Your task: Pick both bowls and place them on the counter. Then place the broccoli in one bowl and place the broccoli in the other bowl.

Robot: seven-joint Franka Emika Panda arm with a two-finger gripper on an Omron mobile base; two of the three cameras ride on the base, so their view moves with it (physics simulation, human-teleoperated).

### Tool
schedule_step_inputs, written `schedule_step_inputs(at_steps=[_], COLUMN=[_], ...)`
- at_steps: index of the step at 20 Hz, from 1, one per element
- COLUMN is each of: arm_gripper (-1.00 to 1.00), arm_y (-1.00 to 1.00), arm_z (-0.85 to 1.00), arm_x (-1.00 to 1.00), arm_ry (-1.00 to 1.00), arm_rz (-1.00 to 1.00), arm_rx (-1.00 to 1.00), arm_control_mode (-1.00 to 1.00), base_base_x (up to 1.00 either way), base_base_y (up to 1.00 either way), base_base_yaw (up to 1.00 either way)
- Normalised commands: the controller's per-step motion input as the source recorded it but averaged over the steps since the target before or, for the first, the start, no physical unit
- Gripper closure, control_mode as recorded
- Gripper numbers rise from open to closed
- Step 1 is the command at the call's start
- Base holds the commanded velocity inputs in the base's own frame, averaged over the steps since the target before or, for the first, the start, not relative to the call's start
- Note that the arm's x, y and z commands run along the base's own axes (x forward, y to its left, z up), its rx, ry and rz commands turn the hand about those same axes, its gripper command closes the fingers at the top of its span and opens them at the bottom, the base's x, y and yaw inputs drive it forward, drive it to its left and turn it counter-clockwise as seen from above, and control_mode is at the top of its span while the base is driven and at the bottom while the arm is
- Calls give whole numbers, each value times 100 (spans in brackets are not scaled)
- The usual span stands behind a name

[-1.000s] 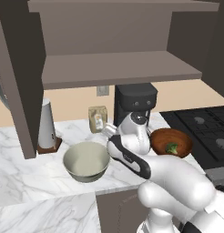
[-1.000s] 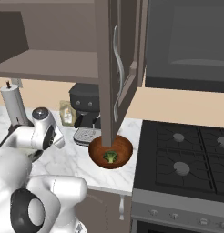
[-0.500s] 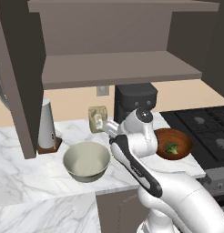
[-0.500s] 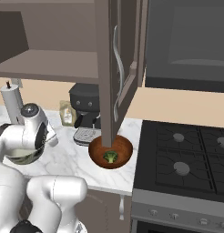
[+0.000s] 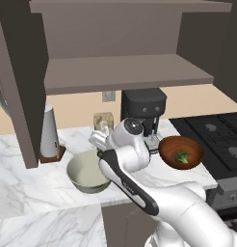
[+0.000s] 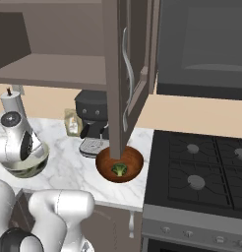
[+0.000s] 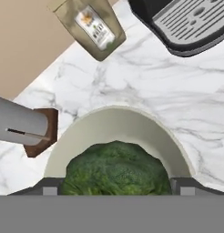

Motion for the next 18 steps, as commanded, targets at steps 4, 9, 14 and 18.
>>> schedule_step_inputs(at_steps=[4, 9, 14, 18], arm_gripper=[100, 100, 100, 100], arm_y=[50, 19, 1, 8], arm_z=[-23, -47, -51, -42], arm_x=[25, 31, -1, -3], arm_ry=[19, 10, 0, 0], arm_rz=[5, 13, 16, 6], arm_rx=[-1, -9, -10, -5], arm_control_mode=[-100, -100, -100, -100], base_base_x=[0, 0, 0, 0], base_base_y=[0, 0, 0, 0], base_base_yaw=[0, 0, 0, 0])
